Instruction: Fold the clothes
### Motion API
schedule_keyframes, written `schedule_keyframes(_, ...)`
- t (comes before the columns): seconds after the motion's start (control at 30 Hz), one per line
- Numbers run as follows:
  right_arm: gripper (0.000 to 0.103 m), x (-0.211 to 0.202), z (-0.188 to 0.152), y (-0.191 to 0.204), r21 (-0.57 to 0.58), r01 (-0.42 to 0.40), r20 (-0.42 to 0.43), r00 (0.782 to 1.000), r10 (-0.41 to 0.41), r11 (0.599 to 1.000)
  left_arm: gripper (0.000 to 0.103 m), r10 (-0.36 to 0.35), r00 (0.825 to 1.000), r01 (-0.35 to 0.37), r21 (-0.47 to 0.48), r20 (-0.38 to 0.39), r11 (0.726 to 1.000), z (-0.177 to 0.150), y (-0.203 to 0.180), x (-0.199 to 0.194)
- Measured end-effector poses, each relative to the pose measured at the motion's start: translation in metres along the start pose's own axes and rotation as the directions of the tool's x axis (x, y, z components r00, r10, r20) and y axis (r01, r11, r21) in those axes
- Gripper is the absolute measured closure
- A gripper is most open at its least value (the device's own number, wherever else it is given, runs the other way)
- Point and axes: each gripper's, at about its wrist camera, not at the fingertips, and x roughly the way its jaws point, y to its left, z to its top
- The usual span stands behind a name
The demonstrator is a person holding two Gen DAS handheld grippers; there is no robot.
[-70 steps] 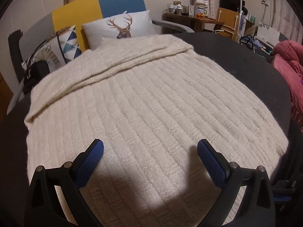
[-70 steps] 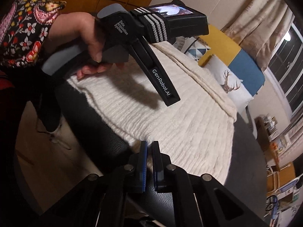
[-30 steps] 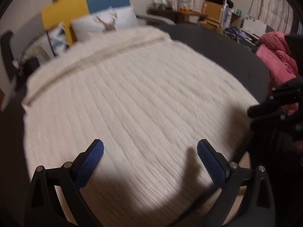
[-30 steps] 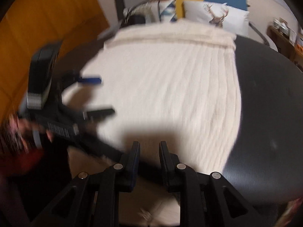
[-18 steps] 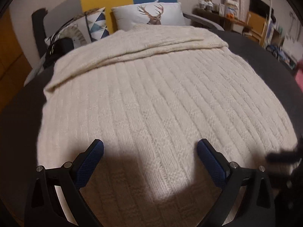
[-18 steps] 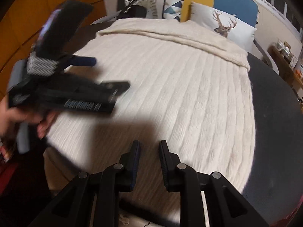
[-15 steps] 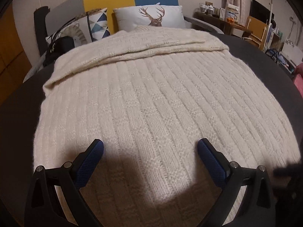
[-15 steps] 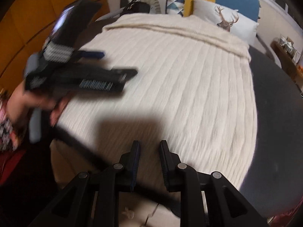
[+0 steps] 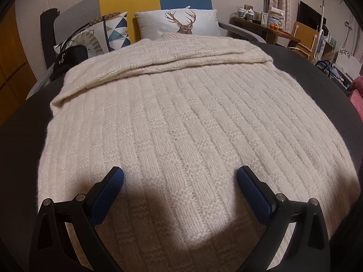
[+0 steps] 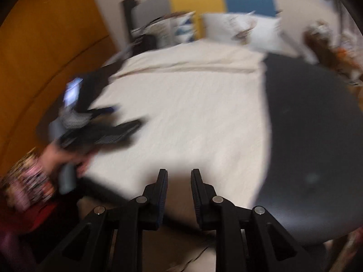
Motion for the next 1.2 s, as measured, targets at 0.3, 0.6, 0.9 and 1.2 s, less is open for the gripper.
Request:
schedule_keyframes(0.3,0.082,0.018,-0.024,0.0,-0.076,0.062,-0.118,0.991,-0.071,0.995,0.002,-0.004,1.0,0.004,0.0,0.004,1.0,-0.001,0.0,-0.001)
schedule_keyframes(0.6,0.082,-0.003,-0.01,0.012,-0.047,-0.005,-0.06,0.998,0.002,0.999,0.001,-0.029,0.999,0.029,0.014,-0.013,0.999,0.003,0.002,0.001)
schedule_keyframes(0.9,0.081,0.057,0.028,0.01,0.021,-0.015,-0.083,0.996,0.017,1.0,0.006,-0.195,0.98,0.193,0.312,-0.025,0.93,-0.021,-0.019,-0.031)
schedule_keyframes(1.2,0.084,0.053,0.027,-0.005,0.123,-0.077,-0.062,0.994,0.085,0.989,0.056,-0.314,0.949,0.28,0.431,0.008,0.858,-0.053,-0.027,-0.064)
